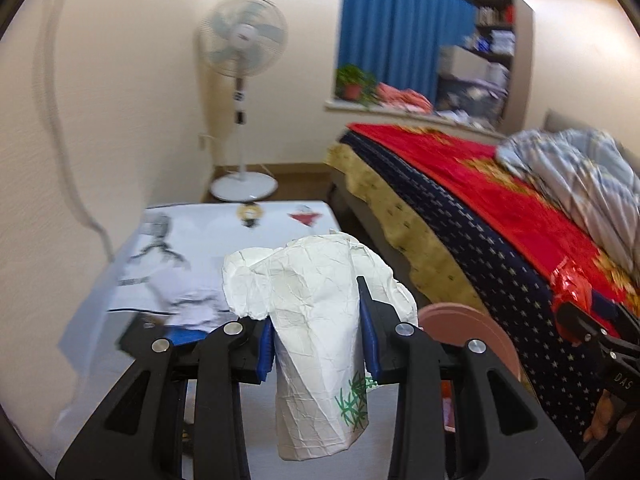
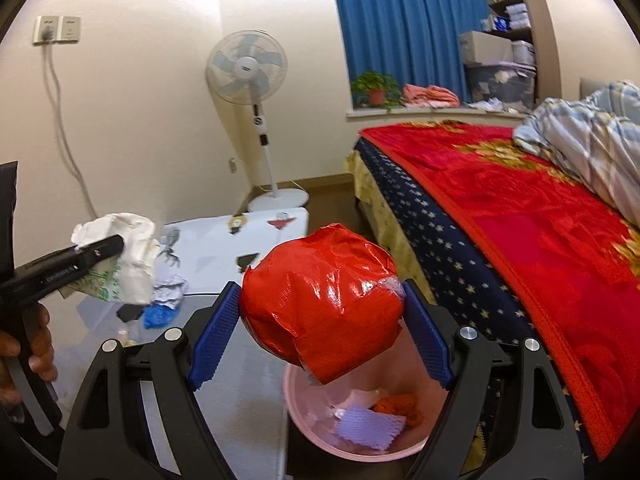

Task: Collect trash
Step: 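Carry the white paper bag to the wastebasket and open both tools, then move both tools back over the table toward the crumpled paper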

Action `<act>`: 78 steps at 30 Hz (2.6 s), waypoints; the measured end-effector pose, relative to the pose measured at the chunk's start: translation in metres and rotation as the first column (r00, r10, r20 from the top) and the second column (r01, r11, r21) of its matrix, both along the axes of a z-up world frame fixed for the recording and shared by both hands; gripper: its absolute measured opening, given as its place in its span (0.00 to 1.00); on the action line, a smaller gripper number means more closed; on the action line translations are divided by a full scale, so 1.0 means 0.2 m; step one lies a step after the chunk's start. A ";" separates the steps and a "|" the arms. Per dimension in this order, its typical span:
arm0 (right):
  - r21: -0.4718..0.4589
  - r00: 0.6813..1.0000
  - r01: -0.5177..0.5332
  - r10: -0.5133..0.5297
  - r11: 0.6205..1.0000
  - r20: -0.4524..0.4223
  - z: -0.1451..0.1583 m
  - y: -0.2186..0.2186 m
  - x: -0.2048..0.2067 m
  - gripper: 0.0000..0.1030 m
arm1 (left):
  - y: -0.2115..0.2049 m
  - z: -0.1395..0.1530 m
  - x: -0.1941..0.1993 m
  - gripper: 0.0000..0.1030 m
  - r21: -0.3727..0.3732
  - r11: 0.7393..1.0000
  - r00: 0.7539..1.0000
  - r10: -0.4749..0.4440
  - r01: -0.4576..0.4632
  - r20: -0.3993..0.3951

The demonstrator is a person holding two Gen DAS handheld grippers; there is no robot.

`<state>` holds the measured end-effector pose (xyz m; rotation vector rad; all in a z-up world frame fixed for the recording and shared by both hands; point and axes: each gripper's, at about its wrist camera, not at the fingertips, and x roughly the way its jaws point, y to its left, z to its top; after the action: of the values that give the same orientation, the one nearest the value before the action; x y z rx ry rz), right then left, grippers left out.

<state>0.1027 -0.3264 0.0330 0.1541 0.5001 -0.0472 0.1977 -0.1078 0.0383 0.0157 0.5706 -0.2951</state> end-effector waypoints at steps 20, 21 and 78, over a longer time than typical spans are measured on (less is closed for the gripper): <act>-0.067 0.973 0.156 -0.164 0.986 -0.162 -0.20 -0.27 0.20 0.77 | -0.64 -0.37 0.20 0.33 0.028 0.981 0.969 -0.184 0.191 -0.165; -0.070 0.971 0.159 -0.169 0.985 -0.171 -0.21 -0.28 0.21 0.77 | -0.64 -0.38 0.21 0.34 0.027 0.981 0.968 -0.186 0.193 -0.170; -0.057 0.963 -0.213 0.219 0.975 0.155 0.18 0.64 -0.40 0.94 | 0.58 0.06 -0.68 0.92 0.065 0.934 0.931 0.342 -0.352 0.128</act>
<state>0.0225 -0.1984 0.0690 0.0630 0.3526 0.1682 0.0609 0.0074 0.0499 0.0151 0.4610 0.0764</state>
